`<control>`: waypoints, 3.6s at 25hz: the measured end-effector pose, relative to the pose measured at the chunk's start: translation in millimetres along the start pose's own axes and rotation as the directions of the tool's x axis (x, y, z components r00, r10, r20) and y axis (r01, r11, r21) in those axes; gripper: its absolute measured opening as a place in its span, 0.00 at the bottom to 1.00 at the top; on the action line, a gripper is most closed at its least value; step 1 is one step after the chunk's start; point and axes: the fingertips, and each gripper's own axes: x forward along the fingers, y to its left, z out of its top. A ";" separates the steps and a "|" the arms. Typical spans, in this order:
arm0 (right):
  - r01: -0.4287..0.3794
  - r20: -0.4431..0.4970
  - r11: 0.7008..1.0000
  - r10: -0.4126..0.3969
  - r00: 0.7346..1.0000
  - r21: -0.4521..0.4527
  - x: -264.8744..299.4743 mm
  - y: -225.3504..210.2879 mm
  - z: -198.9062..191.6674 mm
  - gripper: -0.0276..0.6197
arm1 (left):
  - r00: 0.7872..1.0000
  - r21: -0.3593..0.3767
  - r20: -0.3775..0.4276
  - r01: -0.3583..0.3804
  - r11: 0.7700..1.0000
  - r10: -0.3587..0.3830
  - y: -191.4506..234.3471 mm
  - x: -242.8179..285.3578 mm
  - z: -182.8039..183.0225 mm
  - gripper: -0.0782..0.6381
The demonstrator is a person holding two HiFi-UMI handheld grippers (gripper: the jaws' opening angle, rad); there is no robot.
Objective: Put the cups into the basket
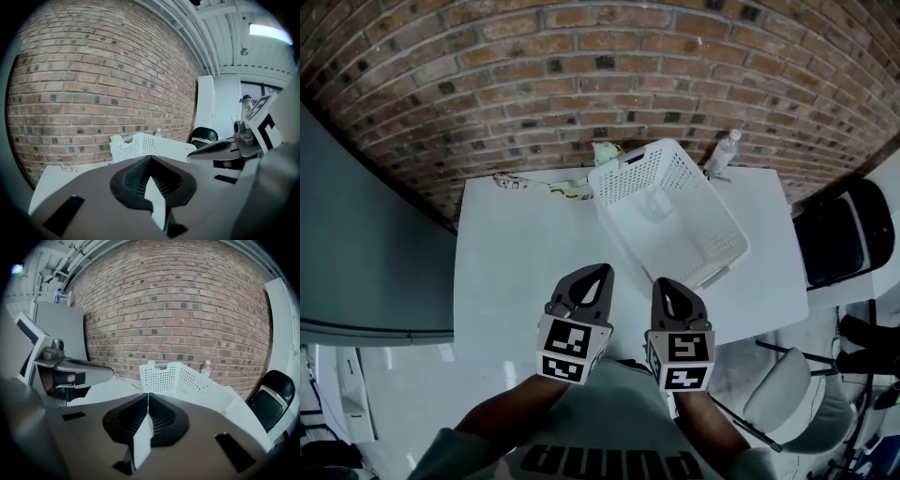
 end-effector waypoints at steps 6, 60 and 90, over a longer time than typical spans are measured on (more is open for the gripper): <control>0.007 0.017 1.000 -0.007 1.000 -0.002 -20.3 19.8 -10.7 0.07 | 1.000 0.024 -0.004 0.018 1.000 -0.018 -10.6 -22.9 -13.8 0.11; 0.024 -0.026 1.000 -0.023 0.999 0.021 -40.5 37.8 -56.3 0.07 | 0.997 0.047 -0.008 0.080 0.996 -0.080 -32.8 -45.8 -50.7 0.11; 0.201 -0.219 0.972 -0.170 0.961 0.126 -62.8 -41.9 -157.2 0.33 | 0.917 0.135 -0.196 0.376 0.917 -0.347 -138.0 25.3 -116.5 0.11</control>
